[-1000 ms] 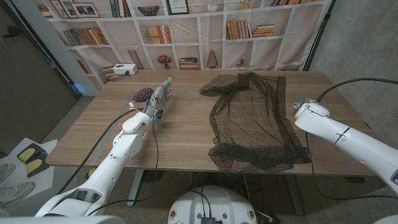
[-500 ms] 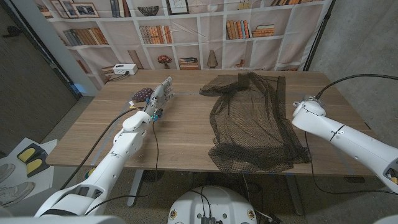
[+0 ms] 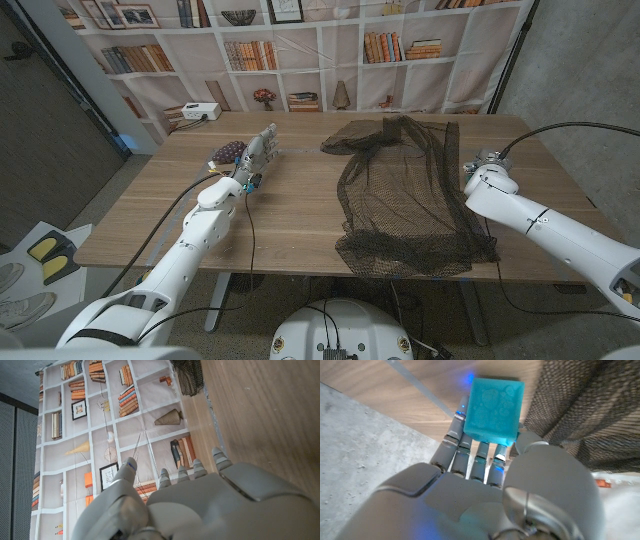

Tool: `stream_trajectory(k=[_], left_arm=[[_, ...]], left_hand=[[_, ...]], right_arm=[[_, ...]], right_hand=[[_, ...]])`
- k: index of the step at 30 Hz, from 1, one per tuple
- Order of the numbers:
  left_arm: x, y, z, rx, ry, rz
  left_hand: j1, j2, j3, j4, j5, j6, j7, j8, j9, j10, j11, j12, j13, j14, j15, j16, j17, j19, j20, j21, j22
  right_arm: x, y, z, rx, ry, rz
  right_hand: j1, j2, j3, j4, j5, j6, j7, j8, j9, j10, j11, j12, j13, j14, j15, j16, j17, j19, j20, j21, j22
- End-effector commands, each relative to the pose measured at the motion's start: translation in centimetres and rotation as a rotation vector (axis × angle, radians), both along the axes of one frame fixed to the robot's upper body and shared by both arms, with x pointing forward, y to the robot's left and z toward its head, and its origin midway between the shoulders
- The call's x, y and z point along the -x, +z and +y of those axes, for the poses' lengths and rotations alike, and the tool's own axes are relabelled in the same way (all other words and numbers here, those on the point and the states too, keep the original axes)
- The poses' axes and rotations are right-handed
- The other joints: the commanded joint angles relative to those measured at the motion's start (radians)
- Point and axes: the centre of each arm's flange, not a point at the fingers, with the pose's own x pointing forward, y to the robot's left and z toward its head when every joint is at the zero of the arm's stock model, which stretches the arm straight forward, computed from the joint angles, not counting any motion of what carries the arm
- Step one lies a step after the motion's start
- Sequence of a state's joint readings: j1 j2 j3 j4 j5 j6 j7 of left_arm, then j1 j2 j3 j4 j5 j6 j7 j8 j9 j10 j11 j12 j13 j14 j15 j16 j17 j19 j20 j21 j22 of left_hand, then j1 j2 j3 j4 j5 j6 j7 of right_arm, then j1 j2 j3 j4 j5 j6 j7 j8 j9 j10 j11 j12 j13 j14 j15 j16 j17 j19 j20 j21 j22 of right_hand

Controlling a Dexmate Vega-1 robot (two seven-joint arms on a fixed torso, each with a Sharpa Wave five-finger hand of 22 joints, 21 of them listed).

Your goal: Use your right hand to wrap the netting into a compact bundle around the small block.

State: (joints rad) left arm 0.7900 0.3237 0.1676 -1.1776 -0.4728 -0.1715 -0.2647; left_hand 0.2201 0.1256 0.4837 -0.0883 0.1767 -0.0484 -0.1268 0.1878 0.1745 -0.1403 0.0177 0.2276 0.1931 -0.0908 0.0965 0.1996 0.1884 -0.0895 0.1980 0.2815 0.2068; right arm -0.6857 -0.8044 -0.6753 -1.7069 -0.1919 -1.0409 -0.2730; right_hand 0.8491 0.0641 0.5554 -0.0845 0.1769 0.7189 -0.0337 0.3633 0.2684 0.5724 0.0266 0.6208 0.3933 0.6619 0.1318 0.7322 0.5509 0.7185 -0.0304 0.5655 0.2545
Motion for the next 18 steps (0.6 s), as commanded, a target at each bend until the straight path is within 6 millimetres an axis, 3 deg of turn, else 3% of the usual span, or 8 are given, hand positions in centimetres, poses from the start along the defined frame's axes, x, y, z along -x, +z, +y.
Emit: stream_trajectory(k=[1,18], left_arm=[[-0.4,0.2,0.2,-0.002,-0.011,0.003],[-0.5,0.4,0.9,-0.006,-0.017,-0.001]], left_hand=[[-0.007,-0.002,0.008,0.0,0.005,0.001,-0.001,-0.002,0.005,0.006,0.002,-0.005,0.002,0.003,0.007,-0.001,0.004,0.006,0.006,0.004,0.006],[-0.01,-0.002,0.011,0.001,0.005,0.002,0.001,-0.001,0.005,0.008,0.002,-0.005,0.003,0.004,0.006,-0.002,0.004,0.007,0.006,0.003,0.006]], right_arm=[[2.2,3.0,2.6,0.102,0.045,-0.192],[4.8,5.0,6.7,0.182,0.21,-0.316]], right_hand=[[0.148,0.137,-0.001,0.004,0.001,0.028,0.014,0.014,0.008,0.201,-0.042,0.016,0.01,0.257,-0.339,0.12,0.147,-0.008,-0.003,0.012,0.002],[0.169,0.136,-0.004,0.008,0.001,0.038,0.014,0.025,0.019,0.214,-0.05,0.024,0.01,0.267,-0.341,0.106,0.149,-0.042,0.001,0.027,0.002]])
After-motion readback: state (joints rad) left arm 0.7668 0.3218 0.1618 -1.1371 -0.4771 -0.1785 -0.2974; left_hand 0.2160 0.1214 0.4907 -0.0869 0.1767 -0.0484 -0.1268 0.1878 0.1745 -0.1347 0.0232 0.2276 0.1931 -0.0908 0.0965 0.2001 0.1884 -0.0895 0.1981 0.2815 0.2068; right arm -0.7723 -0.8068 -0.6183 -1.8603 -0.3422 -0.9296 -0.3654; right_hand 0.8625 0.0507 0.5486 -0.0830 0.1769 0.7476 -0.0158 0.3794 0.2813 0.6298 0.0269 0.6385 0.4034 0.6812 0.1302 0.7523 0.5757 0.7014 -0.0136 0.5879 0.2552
